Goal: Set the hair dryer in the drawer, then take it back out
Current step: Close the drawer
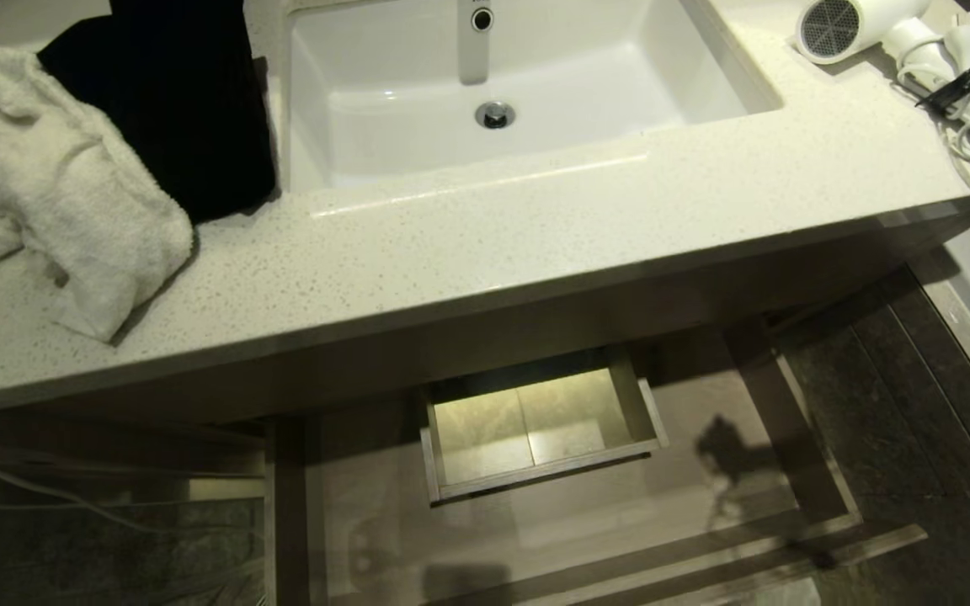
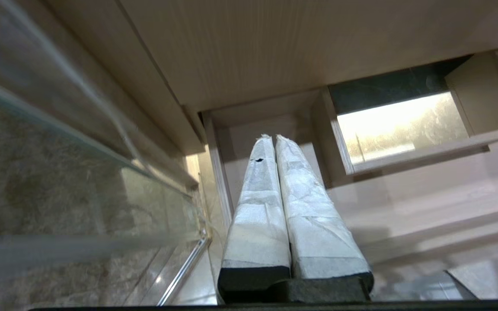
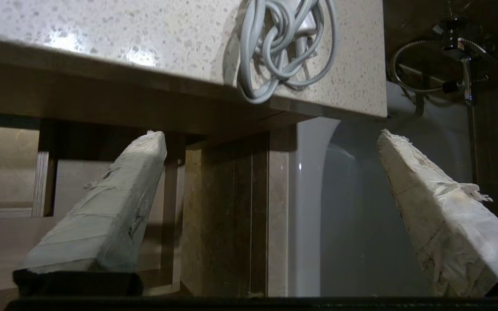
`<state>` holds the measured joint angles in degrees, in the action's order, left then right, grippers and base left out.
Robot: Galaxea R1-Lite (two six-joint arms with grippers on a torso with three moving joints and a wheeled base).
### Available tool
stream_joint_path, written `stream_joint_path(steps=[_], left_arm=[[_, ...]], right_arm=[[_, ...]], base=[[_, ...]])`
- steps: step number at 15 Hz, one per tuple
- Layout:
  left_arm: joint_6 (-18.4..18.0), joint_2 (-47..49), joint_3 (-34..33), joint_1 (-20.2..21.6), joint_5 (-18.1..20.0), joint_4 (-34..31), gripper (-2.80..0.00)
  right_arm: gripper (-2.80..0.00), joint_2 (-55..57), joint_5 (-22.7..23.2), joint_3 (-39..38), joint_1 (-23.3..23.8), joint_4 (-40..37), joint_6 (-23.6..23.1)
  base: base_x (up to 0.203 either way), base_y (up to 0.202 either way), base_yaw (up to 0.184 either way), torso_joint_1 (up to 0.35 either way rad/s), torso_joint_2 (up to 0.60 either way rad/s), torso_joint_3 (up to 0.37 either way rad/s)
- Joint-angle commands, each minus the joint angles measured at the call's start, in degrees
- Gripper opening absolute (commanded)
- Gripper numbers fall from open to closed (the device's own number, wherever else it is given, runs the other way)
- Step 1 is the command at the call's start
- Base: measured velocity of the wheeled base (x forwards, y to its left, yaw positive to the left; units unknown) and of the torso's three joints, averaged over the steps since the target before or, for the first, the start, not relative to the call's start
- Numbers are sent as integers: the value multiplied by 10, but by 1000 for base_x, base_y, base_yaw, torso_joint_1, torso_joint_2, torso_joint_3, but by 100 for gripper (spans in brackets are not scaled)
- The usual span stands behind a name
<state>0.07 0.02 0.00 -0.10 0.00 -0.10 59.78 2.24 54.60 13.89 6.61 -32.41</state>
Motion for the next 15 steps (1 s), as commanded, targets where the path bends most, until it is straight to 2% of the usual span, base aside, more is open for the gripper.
stream_joint_path(steps=[1,10,15], left_arm=[[0,0,-1,0,0,0,-280],[0,0,0,0,0,0,-280],[0,0,-1,0,0,0,-280]], right_arm=[[0,0,0,-1,0,0,-2],[0,-4,0,-12,1,9,-1],[0,-8,1,-21,0,28,12]], base=[[0,0,0,-330,127,-221],[0,0,0,-319,68,-253],[0,0,0,-57,3,-53]])
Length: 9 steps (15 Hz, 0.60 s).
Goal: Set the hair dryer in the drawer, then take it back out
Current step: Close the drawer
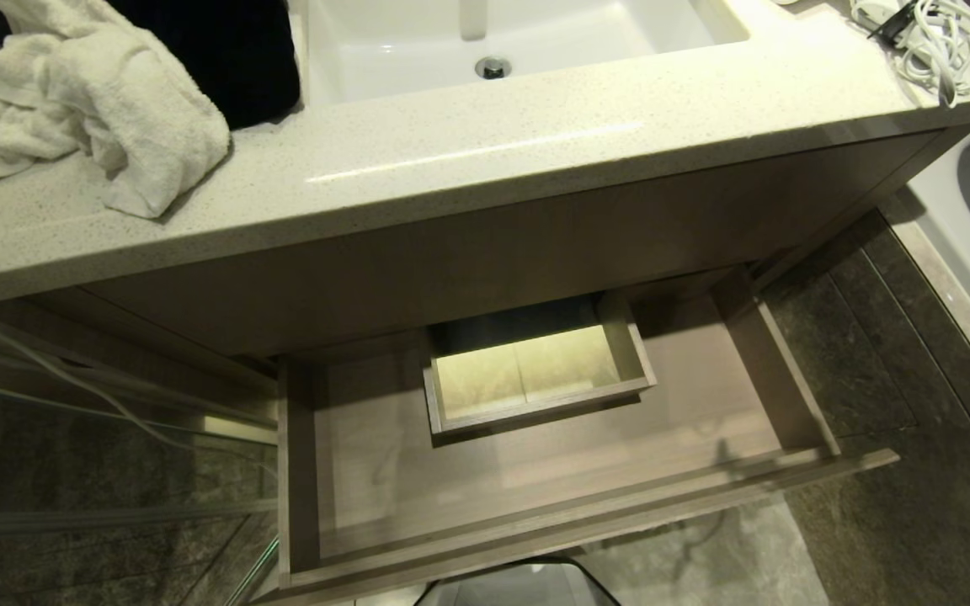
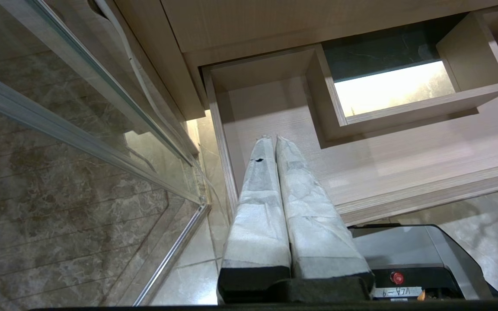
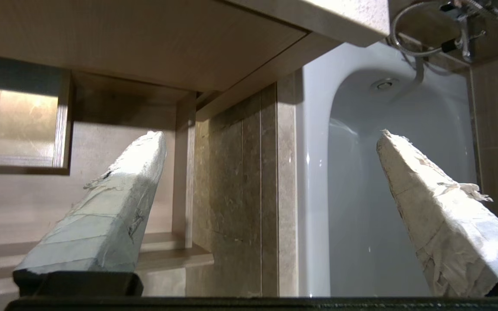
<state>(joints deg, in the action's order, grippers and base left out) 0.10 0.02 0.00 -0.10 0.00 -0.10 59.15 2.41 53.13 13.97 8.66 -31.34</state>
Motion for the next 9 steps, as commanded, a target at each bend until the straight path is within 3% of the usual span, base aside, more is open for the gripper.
stream_joint_path(steps=[1,5,9], left_arm=[[0,0,-1,0,0,0,-280],[0,0,-1,0,0,0,-280],[0,0,-1,0,0,0,-280]], right_arm=[[0,-2,0,-7,-1,7,1],[0,-3,-2,-8,-2,2,-24],[0,-8,5,-11,-1,14,-12]], base=[[0,0,0,0,0,0],[0,0,0,0,0,0],[0,0,0,0,0,0]])
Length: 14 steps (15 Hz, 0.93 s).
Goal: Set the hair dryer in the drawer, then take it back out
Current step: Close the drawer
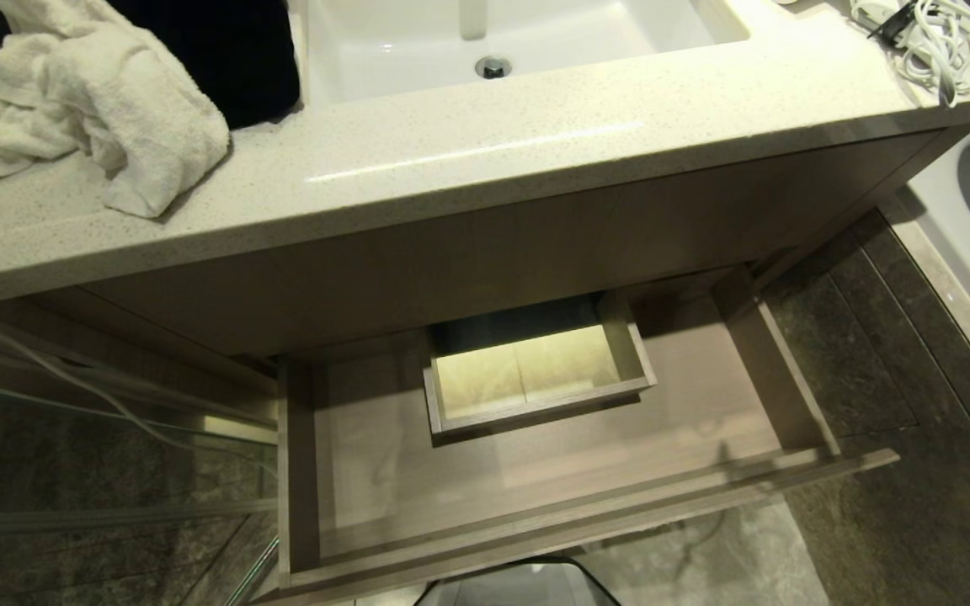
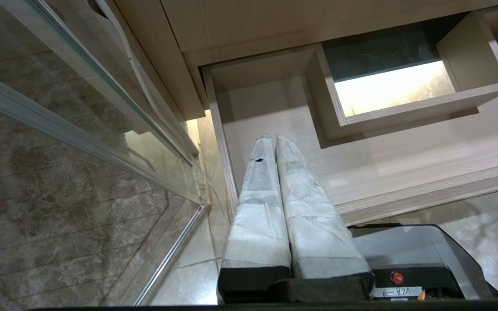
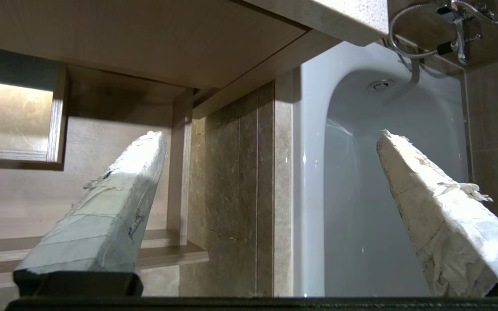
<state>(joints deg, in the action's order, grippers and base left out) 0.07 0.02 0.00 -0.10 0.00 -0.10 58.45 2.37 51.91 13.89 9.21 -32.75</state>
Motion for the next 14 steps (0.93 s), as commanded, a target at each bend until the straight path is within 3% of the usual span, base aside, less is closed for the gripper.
stream_joint_path(steps=[1,3,4,8,14], left_arm=[[0,-1,0,0,0,0,-280],[0,0,0,0,0,0,-280],[0,0,-1,0,0,0,-280],[0,0,0,0,0,0,-280],[0,0,-1,0,0,0,-280]], right_arm=[[0,-2,14,-3,0,18,9],[0,-4,35,-11,0,29,20],[-280,-7,35,-9,0,24,19],[-280,-3,31,-2,-9,14,-20],[-280,5,29,0,-9,22,-21]], base=[[0,0,0,0,0,0],[0,0,0,0,0,0],[0,0,0,0,0,0],[0,0,0,0,0,0],[0,0,0,-73,147,70]])
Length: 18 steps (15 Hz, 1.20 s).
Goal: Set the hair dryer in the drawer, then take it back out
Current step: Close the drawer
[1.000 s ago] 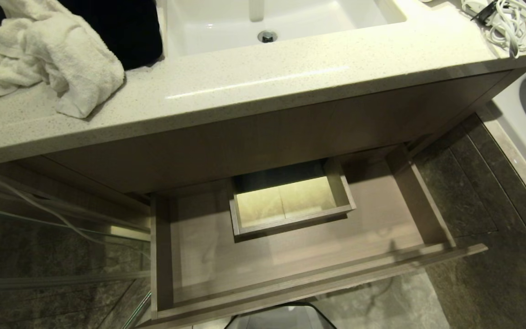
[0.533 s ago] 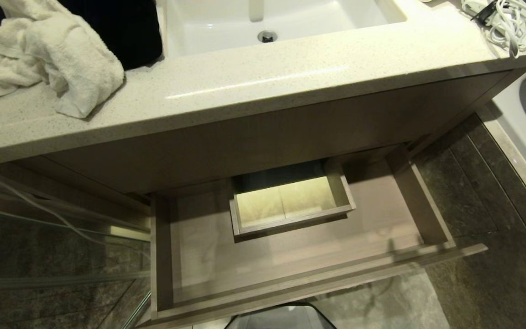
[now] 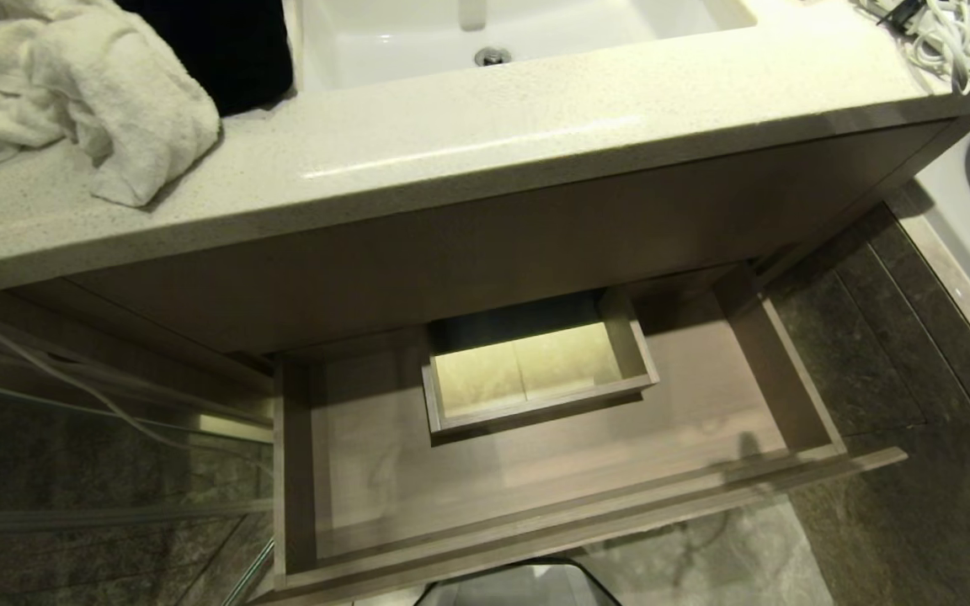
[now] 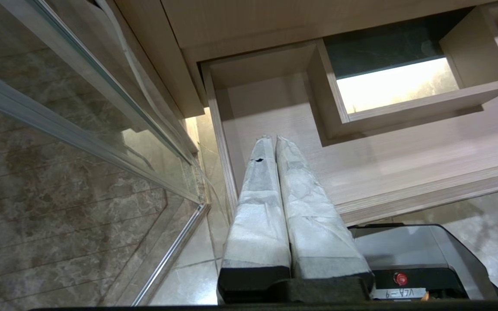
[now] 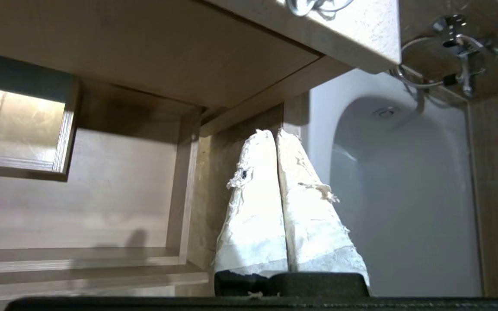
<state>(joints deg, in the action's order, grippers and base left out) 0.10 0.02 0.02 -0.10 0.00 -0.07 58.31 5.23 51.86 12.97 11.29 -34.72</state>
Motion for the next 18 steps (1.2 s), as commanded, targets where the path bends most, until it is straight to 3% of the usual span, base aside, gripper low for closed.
stream_joint_path(steps=[1,18], left_arm=[[0,0,-1,0,0,0,-280],[0,0,-1,0,0,0,-280]], right_arm=[[-280,6,0,0,0,2,-2],[-280,3,1,-22,0,8,-3]], base=[[0,0,0,-207,427,198],[0,0,0,-260,521,257]])
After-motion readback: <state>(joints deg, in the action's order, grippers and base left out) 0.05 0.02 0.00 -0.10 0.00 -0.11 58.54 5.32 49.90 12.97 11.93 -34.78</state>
